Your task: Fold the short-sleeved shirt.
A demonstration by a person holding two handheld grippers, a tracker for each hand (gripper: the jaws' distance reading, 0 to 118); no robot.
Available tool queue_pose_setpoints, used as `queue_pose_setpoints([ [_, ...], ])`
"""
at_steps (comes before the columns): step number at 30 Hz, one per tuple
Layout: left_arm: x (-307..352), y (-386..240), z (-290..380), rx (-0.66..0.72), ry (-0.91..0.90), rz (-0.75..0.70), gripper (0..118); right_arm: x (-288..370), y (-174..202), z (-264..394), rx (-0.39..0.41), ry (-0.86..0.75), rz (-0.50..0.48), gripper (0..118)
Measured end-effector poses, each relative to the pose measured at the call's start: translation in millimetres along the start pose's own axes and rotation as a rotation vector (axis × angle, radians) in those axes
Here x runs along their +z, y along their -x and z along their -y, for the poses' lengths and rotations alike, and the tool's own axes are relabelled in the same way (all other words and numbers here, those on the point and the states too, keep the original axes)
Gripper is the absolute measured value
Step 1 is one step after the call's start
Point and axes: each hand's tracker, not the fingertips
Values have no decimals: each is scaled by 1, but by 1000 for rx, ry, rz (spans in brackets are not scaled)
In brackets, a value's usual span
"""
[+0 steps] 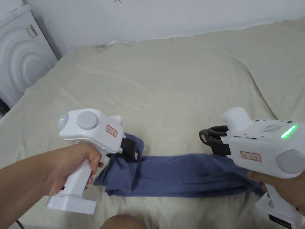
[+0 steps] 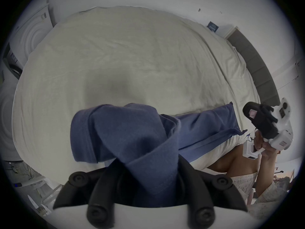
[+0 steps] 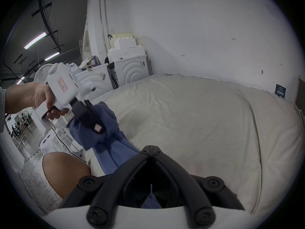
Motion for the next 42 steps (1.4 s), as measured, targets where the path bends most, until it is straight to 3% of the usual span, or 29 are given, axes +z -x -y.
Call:
queue_pose_setpoints([
  [6, -50, -41, -6, -106, 111, -70, 21, 13, -5, 6, -16, -21, 4, 0],
  [9, -69, -51, -7, -57, 104, -78, 27, 17, -7, 9, -25, -26, 10, 0],
  [11, -68, -65, -6, -57, 106, 4, 65, 18, -9, 10, -39, -32, 9, 0],
  [13, -68, -69, -6, -28, 108, 45, 88, 18, -9, 11, -39, -30, 13, 0],
  [18, -44, -77, -3, -81, 38, 105, 90, 14, -9, 13, -42, -24, 11, 0],
  [27, 15, -26, -11, -183, -185, 208, 90, 10, -2, 6, -19, -8, 11, 0],
  [29, 27, -15, -2, -224, -214, 167, 87, 11, 0, 5, -17, -7, 14, 0],
  [32, 39, -14, 27, -353, -259, 114, 70, 11, 2, 5, -13, -1, 16, 0],
  [33, 39, -12, 38, -389, -269, 87, 70, 11, 2, 5, -12, 4, 19, 0],
  [34, 36, -8, 47, -417, -303, 65, 27, 11, 3, 5, -11, 6, 22, 0],
  [35, 33, -4, 56, -410, -315, 23, 0, 11, 3, 5, -14, 8, 22, 0],
  [42, -11, 37, 62, -302, -198, 331, 0, 4, 6, 3, 0, 47, 40, 0],
])
